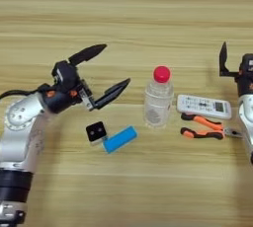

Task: Move the objects on the table

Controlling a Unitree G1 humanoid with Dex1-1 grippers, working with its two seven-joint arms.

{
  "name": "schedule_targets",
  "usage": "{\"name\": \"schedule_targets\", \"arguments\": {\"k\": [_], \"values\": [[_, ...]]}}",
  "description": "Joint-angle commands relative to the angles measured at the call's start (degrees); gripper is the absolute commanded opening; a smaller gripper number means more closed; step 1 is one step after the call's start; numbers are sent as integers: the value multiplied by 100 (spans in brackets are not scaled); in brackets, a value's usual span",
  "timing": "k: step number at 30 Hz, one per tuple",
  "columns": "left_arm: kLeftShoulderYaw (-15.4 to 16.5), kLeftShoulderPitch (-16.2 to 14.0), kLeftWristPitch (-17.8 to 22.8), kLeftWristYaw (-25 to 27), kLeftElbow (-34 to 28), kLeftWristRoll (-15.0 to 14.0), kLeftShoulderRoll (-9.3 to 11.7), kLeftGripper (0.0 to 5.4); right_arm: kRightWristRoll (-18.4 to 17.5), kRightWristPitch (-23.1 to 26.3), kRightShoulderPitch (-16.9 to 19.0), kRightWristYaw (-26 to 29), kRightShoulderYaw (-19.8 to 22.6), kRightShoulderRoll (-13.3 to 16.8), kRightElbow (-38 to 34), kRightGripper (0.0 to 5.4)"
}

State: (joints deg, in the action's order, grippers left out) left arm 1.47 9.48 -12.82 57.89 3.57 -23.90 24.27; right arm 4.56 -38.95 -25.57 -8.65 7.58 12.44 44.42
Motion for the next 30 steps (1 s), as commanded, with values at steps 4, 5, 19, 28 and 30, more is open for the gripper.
{"name": "schedule_targets", "arguments": {"k": [4, 5, 19, 28, 30], "values": [[-98, -415, 309, 321, 221, 366, 643, 538, 59, 120, -74, -108, -39, -50, -165, 540], [-130, -436, 349, 337, 269, 387, 670, 538, 60, 130, -74, -112, -41, -51, -178, 540], [-371, -746, 762, 857, 614, 410, 846, 538, 111, 235, 19, -165, -81, -121, -438, 540], [-397, -715, 894, 898, 831, 513, 893, 538, 81, 267, 78, -126, -59, -122, -527, 540], [-425, -719, 881, 902, 880, 548, 894, 538, 80, 274, 89, -121, -58, -123, -553, 540]]}}
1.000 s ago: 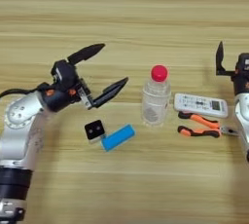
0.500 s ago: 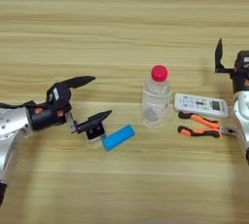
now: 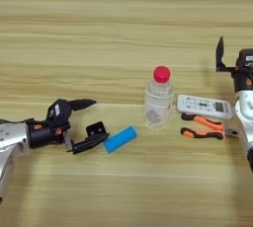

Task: Move the objects on the table

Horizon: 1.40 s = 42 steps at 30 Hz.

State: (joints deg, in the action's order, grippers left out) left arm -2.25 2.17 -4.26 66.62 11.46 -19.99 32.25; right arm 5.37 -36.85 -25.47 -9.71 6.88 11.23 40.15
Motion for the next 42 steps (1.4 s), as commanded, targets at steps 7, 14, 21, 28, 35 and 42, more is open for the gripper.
{"name": "schedule_targets", "arguments": {"k": [7, 14, 21, 28, 35, 42], "values": [[-138, 29, -166, -46, 347, 422, 34, 538, -6, 85, 99, -5, 15, -6, -170, 540], [-179, 48, -335, -113, 512, 627, 24, 538, -4, 106, 109, -3, 15, -6, -208, 540], [-178, 39, -393, -162, 525, 672, 1, 538, 3, 109, 126, -9, 9, -15, -235, 540], [-177, 49, -411, -186, 539, 665, -10, 471, 6, 98, 119, -13, 6, -24, -222, 540], [-216, 40, -380, -194, 545, 726, 29, 393, 0, 104, 133, -4, 8, -21, -260, 540], [-407, 51, -240, -206, 484, 959, 116, 336, 0, 109, 142, -6, 7, -27, -280, 540]]}}
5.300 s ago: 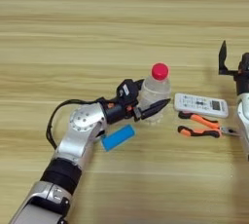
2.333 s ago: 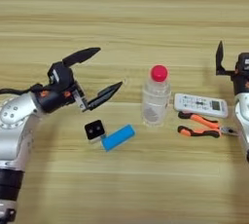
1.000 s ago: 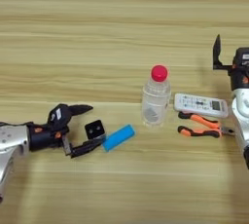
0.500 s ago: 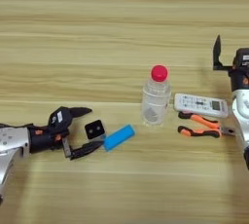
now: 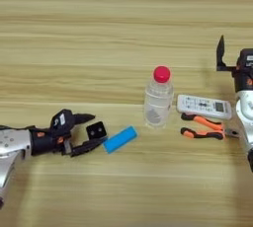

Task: Move the objects on the table

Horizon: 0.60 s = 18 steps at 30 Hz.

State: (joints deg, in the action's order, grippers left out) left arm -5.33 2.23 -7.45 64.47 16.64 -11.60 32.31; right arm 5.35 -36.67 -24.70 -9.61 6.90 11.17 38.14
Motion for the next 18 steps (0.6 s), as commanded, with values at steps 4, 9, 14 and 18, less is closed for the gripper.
{"name": "schedule_targets", "arguments": {"k": [4, 9, 14, 18], "values": [[-162, 52, 134, 4, -92, 160, 118, 291, 5, 92, 59, -20, 2, -28, -82, 540], [-253, 81, 171, -5, -85, 239, 169, 251, 11, 84, 49, -30, -4, -41, -64, 540], [-279, 175, 101, 24, -95, 262, 173, 241, 26, 97, 52, -49, -17, -71, -105, 540], [-138, 258, 122, -48, -289, 130, 135, 241, 40, 105, 52, -62, -25, -88, -120, 540]]}}
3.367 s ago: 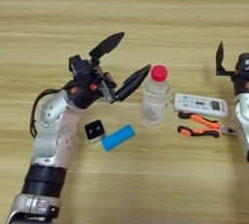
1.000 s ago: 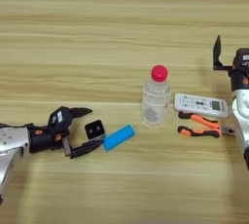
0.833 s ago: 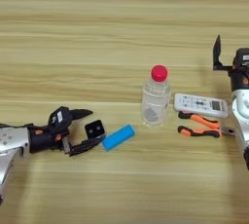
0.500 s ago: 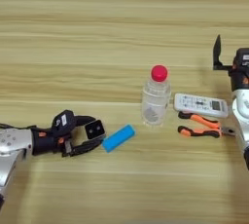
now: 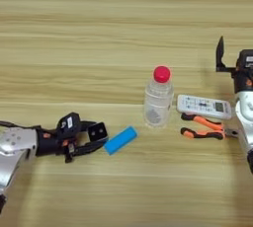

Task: Move the objects on the table

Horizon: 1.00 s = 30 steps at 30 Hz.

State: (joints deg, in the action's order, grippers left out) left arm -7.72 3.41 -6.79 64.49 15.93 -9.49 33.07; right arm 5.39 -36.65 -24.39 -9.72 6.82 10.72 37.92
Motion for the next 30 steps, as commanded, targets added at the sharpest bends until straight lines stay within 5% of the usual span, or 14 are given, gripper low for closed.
{"name": "schedule_targets", "arguments": {"k": [1, 13, 30], "values": [[156, 162, 36, -92, -270, -115, 51, 241, 37, 106, 21, -52, -17, -46, -101, 540], [391, 634, 112, -298, -397, -409, -167, 241, 69, 149, 0, -75, -40, -81, -118, 540], [-550, 1518, -25, -444, 860, 295, -968, 241, 61, 230, 63, -99, -69, -111, -278, 540]]}}
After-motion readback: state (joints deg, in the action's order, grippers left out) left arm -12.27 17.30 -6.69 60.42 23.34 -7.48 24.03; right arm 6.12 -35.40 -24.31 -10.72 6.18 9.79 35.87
